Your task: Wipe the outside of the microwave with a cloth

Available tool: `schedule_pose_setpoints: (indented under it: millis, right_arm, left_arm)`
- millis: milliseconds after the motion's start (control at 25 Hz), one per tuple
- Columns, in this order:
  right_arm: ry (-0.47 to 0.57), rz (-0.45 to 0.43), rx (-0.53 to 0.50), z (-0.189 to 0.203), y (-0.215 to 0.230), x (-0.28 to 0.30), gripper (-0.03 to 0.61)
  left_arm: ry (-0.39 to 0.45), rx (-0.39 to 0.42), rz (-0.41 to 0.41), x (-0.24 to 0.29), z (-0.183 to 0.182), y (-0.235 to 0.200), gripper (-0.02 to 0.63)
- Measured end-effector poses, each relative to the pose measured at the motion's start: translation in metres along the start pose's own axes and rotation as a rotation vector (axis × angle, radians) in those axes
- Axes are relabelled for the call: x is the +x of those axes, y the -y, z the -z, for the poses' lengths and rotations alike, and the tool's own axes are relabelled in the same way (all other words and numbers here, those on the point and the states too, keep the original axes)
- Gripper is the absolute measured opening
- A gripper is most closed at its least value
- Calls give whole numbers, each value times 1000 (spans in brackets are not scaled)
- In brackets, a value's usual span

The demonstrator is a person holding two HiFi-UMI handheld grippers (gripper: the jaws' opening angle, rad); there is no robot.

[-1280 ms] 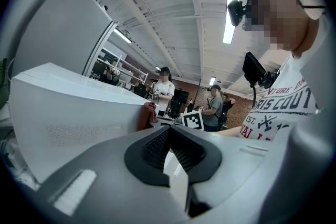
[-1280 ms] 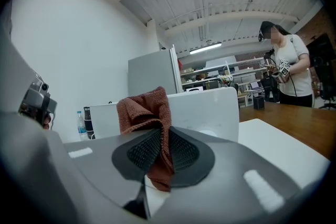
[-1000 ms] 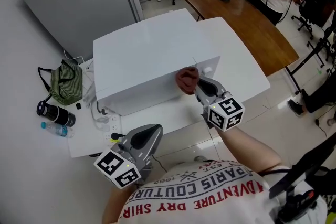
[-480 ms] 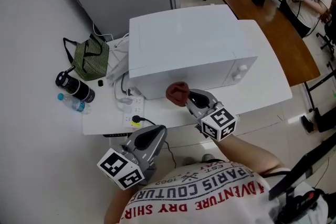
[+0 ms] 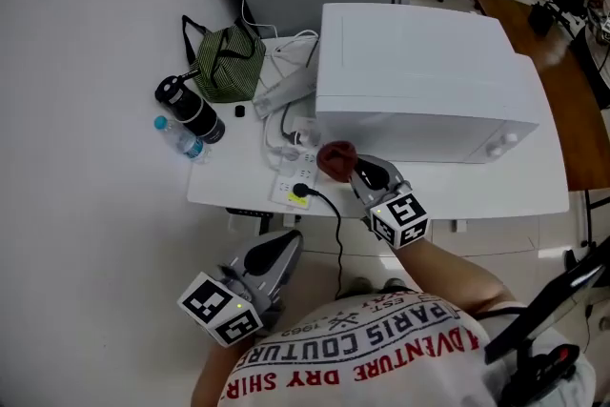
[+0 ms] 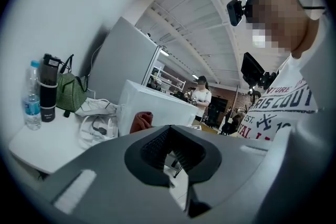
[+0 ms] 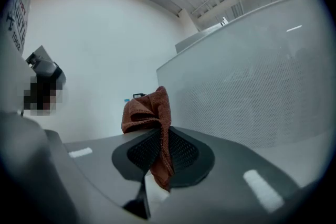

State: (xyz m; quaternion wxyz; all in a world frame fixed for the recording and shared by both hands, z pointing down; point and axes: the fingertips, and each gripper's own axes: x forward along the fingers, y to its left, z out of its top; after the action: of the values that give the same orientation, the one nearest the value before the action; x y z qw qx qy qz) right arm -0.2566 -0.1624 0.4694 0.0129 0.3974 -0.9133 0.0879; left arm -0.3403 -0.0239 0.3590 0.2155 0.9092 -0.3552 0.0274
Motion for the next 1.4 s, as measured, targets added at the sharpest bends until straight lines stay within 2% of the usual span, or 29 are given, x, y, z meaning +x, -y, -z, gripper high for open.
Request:
schedule_pose_setpoints:
  millis: [160, 320, 560, 760, 1000, 1200, 1400]
  right_arm:
    - [-16, -9, -6, 12, -3, 22, 37]
    - [-38, 17, 2, 22, 7, 33, 37]
    - [-48, 48, -13, 22, 24, 27, 37]
    - [-44, 72, -27, 17, 39, 8, 37]
    - [-36, 156, -33, 14, 77, -35, 37]
    - [-48, 252, -52, 14, 114, -81, 37]
    - [-50, 365, -17, 16, 151, -125, 37]
  left_arm:
    - [7, -15, -46, -15, 3, -12, 2]
    - [9, -23, -72, -24, 5, -18, 2]
    - [5, -18, -64, -17, 4, -15, 2]
    - [-9, -2, -21, 2, 2, -6, 2]
    - [-35, 19, 62, 36, 3, 11, 2]
    - [-66, 38, 155, 69, 3, 30, 2]
    - [-95, 49, 231, 95, 5, 50, 2]
